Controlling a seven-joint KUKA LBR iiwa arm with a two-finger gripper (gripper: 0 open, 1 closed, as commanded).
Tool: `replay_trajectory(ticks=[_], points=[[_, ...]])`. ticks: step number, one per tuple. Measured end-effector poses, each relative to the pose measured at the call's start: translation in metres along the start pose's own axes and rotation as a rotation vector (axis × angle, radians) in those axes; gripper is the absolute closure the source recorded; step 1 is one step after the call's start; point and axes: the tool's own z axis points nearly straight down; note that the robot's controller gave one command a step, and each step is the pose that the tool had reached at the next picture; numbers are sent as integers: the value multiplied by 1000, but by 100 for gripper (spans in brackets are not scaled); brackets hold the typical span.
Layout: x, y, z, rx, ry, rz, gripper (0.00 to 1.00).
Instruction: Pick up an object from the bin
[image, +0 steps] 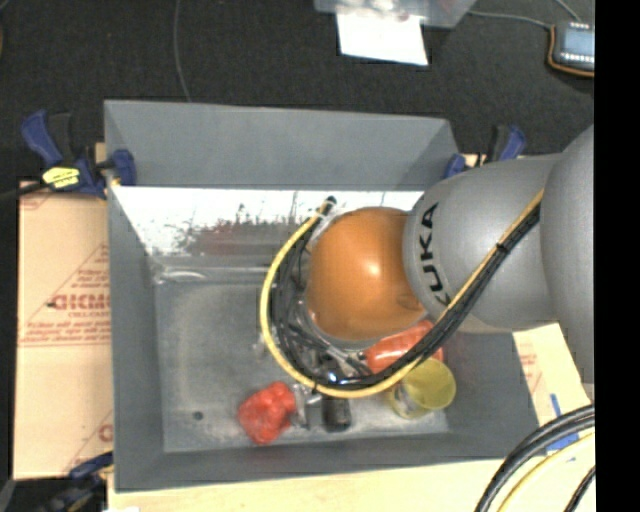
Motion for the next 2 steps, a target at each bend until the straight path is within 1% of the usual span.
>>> replay_trajectory(ticks=[1, 2], points=[[-12, 7, 65, -11, 28, 87, 0], [-9, -2, 69, -1, 2, -250, 0]])
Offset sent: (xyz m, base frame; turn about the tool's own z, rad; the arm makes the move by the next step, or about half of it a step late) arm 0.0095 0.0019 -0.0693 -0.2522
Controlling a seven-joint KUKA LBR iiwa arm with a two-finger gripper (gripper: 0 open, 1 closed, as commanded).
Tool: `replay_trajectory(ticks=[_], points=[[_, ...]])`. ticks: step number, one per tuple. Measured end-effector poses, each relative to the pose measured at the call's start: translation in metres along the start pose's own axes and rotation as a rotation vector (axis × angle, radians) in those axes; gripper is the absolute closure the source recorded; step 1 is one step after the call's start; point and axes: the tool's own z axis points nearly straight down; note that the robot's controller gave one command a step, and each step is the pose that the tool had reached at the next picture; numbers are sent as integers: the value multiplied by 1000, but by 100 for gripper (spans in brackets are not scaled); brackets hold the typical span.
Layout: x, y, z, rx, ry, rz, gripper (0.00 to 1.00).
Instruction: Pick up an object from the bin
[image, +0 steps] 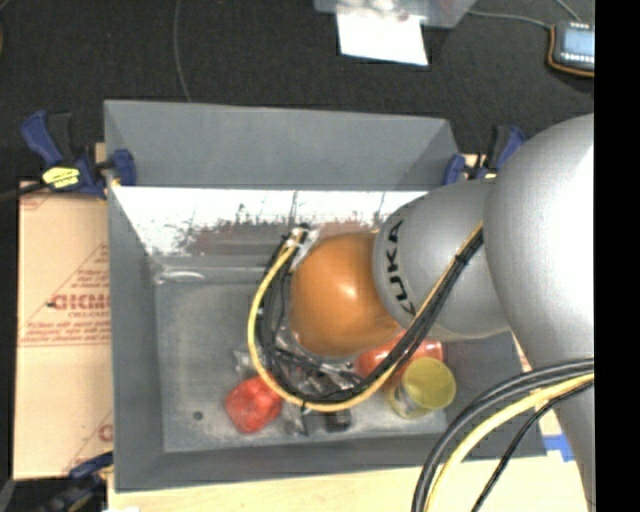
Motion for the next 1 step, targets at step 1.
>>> replay_trajectory(ticks=[1], points=[[-15, 19, -1, -16, 17, -61, 100]])
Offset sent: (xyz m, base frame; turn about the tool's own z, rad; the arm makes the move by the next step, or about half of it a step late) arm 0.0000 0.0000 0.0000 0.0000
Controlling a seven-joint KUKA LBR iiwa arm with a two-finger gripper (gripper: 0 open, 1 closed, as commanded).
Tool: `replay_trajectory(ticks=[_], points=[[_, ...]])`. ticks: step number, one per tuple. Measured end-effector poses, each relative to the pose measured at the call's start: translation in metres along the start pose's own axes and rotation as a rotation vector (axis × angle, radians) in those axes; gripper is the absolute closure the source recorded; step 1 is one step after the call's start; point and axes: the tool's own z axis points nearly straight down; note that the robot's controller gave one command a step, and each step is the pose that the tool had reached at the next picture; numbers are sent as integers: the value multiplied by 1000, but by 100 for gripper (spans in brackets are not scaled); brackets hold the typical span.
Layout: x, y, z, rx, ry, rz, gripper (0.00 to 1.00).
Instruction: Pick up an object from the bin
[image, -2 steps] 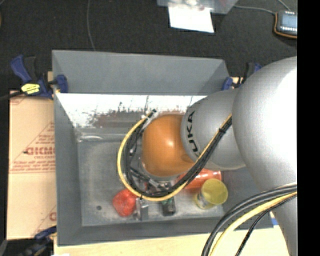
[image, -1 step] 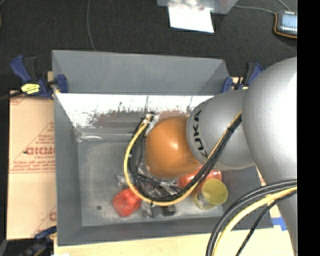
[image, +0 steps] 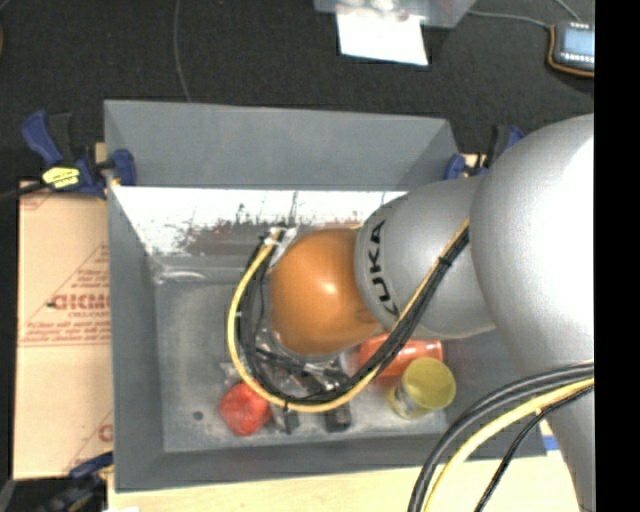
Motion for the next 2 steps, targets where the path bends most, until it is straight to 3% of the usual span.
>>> replay_trajectory(ticks=[2], points=[[1, 0, -11, -1, 1, 4, 100]])
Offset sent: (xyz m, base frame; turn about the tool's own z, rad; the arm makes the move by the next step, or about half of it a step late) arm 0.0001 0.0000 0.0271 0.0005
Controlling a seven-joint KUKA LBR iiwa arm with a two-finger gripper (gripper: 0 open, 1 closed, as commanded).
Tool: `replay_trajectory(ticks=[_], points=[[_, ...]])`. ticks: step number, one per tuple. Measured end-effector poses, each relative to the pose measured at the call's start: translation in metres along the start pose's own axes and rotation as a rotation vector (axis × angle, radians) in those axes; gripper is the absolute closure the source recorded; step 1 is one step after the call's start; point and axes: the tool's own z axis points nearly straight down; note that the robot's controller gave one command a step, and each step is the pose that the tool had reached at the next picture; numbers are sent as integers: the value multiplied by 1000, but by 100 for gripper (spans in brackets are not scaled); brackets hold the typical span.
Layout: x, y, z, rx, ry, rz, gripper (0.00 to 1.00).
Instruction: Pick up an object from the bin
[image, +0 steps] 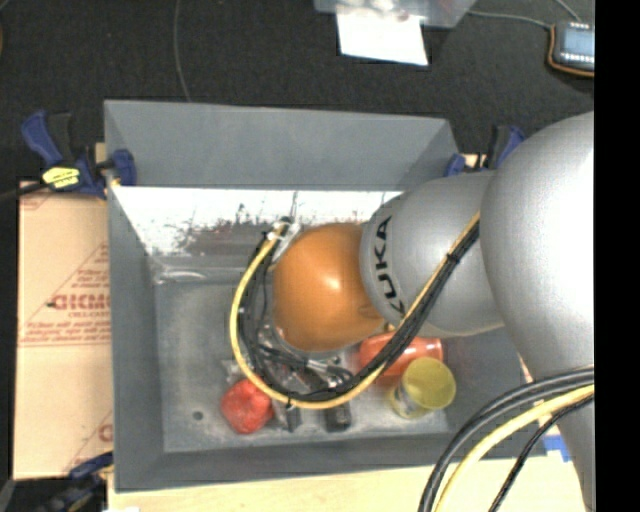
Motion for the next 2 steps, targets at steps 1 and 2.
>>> replay_trajectory(ticks=[1, 2], points=[[-1, -1, -11, 2, -4, 4, 100], [0, -1, -26, 1, -1, 7, 100]])
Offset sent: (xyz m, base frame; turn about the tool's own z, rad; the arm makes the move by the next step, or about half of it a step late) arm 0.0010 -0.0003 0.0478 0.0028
